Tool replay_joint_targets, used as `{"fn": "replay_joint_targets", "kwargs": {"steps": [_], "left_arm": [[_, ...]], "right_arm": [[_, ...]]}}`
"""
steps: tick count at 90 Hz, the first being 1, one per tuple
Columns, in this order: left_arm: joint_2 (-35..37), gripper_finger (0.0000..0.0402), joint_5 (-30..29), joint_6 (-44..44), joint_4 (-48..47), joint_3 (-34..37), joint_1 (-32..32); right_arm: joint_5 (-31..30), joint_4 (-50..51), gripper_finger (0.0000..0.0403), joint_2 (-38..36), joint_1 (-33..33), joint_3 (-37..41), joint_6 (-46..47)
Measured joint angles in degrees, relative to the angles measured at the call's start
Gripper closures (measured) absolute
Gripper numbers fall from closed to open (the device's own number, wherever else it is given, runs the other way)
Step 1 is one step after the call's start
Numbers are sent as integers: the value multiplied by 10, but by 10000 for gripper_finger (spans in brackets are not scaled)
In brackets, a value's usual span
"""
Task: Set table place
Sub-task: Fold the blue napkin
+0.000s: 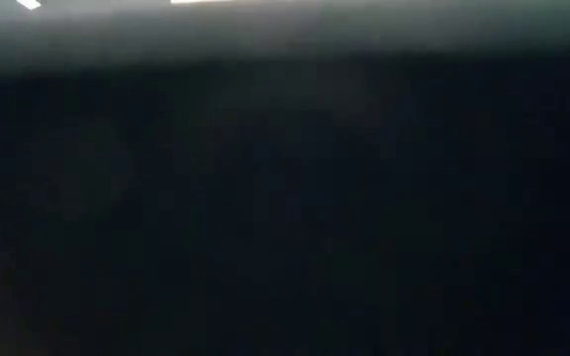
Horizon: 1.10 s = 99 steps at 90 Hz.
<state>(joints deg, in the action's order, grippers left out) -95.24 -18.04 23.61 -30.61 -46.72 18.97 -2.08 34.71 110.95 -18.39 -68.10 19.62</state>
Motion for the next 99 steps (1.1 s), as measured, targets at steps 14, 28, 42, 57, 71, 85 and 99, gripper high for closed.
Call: {"fn": "replay_joint_targets", "kwargs": {"steps": [14, 28, 42, 57, 71, 85, 99], "left_arm": [[-1, 292, 2, 0, -3, -5, 7], [-2, 292, 7, 12, 7, -5, 16], [-2, 292, 11, 27, 12, -5, 28], [-2, 292, 15, 31, 17, -5, 37], [-2, 292, 16, 31, 18, -5, 38], [-2, 292, 9, 31, 17, -5, 38], [5, 292, -21, 23, 3, -6, 40]], "right_arm": [[12, -22, 246, 0, -18, 0, -8], [14, -39, 246, 1, -37, 0, -13], [24, -59, 246, 2, -49, 1, -16], [37, -91, 246, 3, -58, 1, -24], [40, -144, 246, 6, -63, 3, -48], [39, -140, 246, 7, -63, -26, -90], [37, -83, 246, 7, -53, -89, -108]]}}
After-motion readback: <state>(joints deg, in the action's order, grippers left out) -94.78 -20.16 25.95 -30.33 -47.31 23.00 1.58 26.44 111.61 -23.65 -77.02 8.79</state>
